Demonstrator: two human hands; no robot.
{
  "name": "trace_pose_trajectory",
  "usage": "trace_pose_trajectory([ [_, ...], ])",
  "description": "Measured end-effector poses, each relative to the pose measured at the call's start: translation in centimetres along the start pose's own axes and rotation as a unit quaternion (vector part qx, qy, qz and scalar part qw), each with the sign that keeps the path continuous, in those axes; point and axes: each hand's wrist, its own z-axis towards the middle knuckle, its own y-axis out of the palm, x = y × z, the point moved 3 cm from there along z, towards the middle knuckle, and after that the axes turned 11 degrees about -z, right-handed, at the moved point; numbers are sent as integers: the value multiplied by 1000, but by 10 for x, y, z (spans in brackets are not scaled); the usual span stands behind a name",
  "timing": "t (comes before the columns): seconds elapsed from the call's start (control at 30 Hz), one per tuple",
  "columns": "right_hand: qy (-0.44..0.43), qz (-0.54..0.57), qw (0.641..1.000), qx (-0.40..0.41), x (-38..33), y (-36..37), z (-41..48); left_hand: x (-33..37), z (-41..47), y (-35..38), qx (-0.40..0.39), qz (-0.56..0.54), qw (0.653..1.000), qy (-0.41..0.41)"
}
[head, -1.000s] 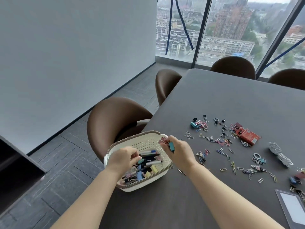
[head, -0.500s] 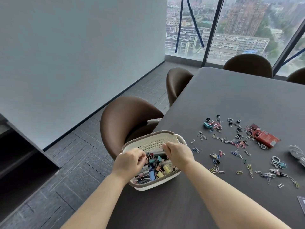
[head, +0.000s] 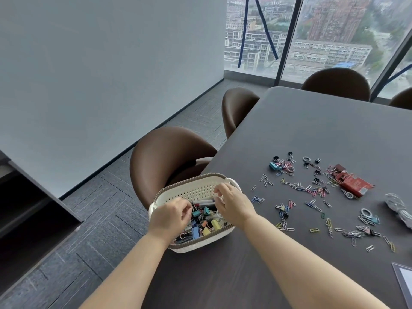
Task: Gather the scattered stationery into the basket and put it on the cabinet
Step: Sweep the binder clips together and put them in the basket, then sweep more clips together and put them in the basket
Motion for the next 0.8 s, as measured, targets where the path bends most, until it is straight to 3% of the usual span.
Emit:
trace_pose_trajectory([
  [0.13, 8, -9, 997, 81, 17, -12, -20, 24, 1, 9, 18, -19, 999, 26],
  [0.27, 52, -6, 987, 153, 59, -28, -56, 75, 11, 34, 39, -43, 992, 111],
  [0.43, 167, -37, 979, 111, 135, -35, -116, 135, 15, 95, -12, -126, 976, 176],
  [0.53, 221, -52, 973, 32, 170, -26, -152, 139, 1, 149, -128, -111, 979, 114],
  [0.63, 252, -68, 965, -32, 193, -11, -180, 122, -10, 191, -268, 19, 963, -26],
  [0.8, 310, -97, 941, -92, 216, 13, -207, 103, -6, 219, -321, 113, 930, -141],
])
